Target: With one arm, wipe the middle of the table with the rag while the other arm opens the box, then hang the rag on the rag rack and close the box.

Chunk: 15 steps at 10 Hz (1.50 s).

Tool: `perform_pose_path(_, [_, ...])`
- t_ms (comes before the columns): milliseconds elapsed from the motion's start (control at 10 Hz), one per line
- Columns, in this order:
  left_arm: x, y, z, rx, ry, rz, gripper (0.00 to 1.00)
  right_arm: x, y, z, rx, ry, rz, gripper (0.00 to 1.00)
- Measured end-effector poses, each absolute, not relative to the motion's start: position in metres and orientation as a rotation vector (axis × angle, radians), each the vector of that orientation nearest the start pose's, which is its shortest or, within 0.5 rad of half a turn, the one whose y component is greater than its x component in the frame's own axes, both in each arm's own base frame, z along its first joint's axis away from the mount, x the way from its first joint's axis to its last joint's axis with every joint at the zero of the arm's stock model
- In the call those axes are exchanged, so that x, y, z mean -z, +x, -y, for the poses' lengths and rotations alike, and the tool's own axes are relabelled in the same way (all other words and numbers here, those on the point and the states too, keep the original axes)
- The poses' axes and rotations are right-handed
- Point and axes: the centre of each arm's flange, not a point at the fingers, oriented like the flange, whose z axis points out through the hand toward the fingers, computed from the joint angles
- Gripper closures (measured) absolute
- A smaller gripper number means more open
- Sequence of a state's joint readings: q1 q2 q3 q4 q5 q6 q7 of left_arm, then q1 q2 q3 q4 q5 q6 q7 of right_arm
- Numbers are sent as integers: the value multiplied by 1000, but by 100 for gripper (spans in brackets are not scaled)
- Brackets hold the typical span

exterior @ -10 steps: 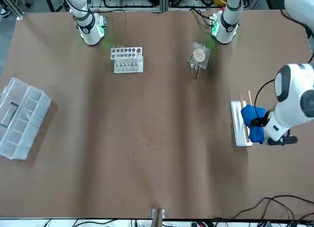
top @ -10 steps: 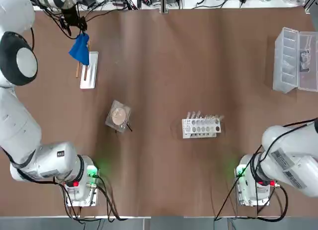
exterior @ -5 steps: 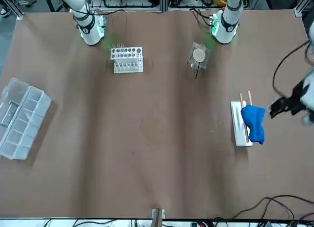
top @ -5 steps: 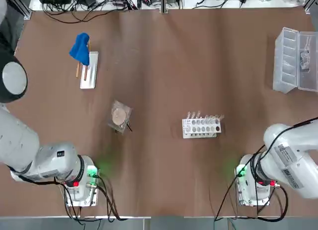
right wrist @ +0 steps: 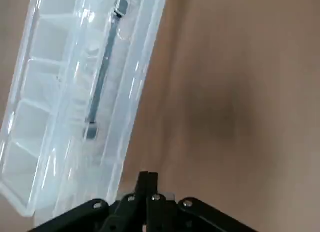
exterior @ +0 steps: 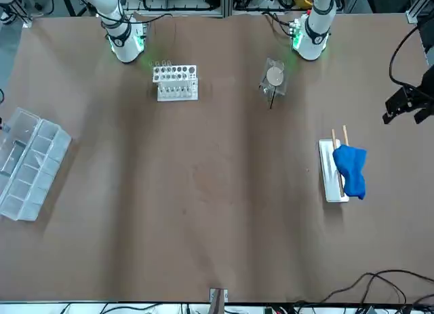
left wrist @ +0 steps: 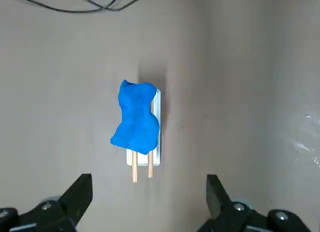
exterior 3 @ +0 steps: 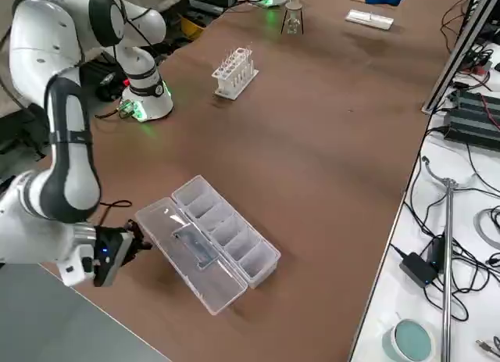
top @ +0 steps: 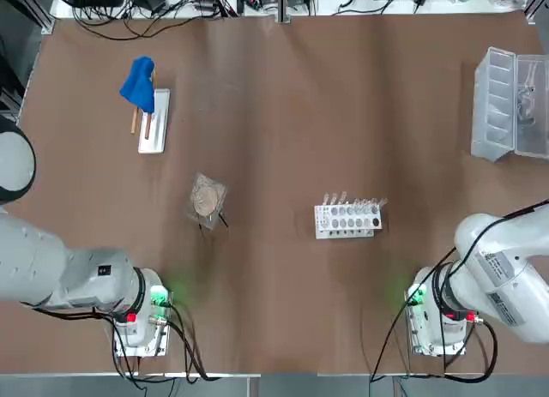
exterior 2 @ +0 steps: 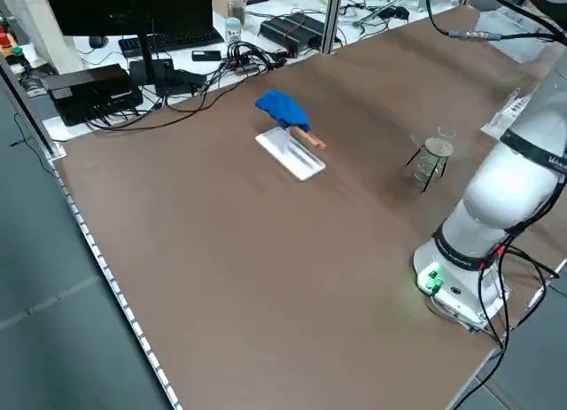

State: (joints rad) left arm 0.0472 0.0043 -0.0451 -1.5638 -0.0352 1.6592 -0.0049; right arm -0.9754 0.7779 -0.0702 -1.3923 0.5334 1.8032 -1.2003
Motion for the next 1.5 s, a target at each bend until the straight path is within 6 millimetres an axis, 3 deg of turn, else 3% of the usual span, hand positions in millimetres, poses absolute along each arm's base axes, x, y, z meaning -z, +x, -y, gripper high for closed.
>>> perform_pose_path(200, [-624,567,2,124,-3175,12,0,-236,415,570,337,-2634,-34,99])
perform_pose_path(400, [-617,573,0,123,-3165,14,0,-277,446,563,327,-2635,21,99])
perform_pose_path(500, [-615,576,0,128,-3157,11,0,-300,464,550,308,-2613,60,99])
perform_pose_path(600, [-615,578,0,133,-3155,10,0,-308,490,524,285,-2581,108,99])
perform_pose_path(900, [-615,579,5,132,-3156,54,0,-294,565,441,207,-2555,243,99])
perform_pose_path(1200, [-615,579,11,132,-3157,50,0,-274,579,425,204,-2578,255,99])
perform_pose_path(1500, [-614,580,11,129,-3157,51,0,-279,588,418,173,-2631,313,99])
